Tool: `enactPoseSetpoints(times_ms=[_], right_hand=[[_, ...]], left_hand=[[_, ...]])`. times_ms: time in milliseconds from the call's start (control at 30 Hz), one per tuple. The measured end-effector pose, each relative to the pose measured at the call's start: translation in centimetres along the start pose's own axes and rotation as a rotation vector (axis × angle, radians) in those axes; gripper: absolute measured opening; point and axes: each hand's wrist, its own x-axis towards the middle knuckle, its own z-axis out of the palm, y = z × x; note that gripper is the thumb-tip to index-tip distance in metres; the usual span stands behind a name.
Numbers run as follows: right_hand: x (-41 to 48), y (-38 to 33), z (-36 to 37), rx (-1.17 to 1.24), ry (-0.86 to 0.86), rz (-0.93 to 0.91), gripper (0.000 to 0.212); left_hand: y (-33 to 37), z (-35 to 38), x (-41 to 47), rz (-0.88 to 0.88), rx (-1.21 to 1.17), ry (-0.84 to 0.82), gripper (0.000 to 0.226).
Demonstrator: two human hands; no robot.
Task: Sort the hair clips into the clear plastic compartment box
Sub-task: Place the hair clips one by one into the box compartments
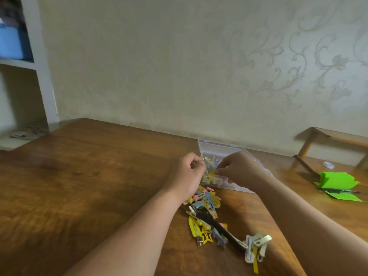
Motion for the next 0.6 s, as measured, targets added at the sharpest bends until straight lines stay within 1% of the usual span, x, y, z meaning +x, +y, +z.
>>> enactPoseSetpoints(times_ms=[167, 367, 433, 500, 567, 600], right_hand=[[-1.2, 1.1, 0.0, 0.041, 0.184, -0.067, 0.009], [-5.0, 2.7, -1.1, 0.288, 0.391, -0.262, 0.008], [-6.1, 2.3, -1.4, 0.369, 0.355, -0.345, 0.009], [-6.9, 1.6, -1.4, 0.383, 0.214, -0.441, 0.014], [-7.4, 1.0, -0.7, 0.300, 0.081, -0.532, 0.019], [-7.4, 1.0, -0.2, 0.246, 0.048, -0.562, 0.019]], left_hand=[[0.3, -0.1, -0.3, -0.006, 0.025, 0.018, 0.018], [0.8, 0.0, -0.5, -0.021, 0.066, 0.006, 0.019], [1.0, 0.0, -0.5, -0.036, 0.060, 0.017, 0.017], [1.1, -0.1, -0.7, -0.040, 0.056, 0.022, 0.016], [1.2, -0.2, -0.9, -0.025, 0.092, 0.013, 0.017], [1.3, -0.2, -1.0, -0.023, 0.111, 0.014, 0.019]])
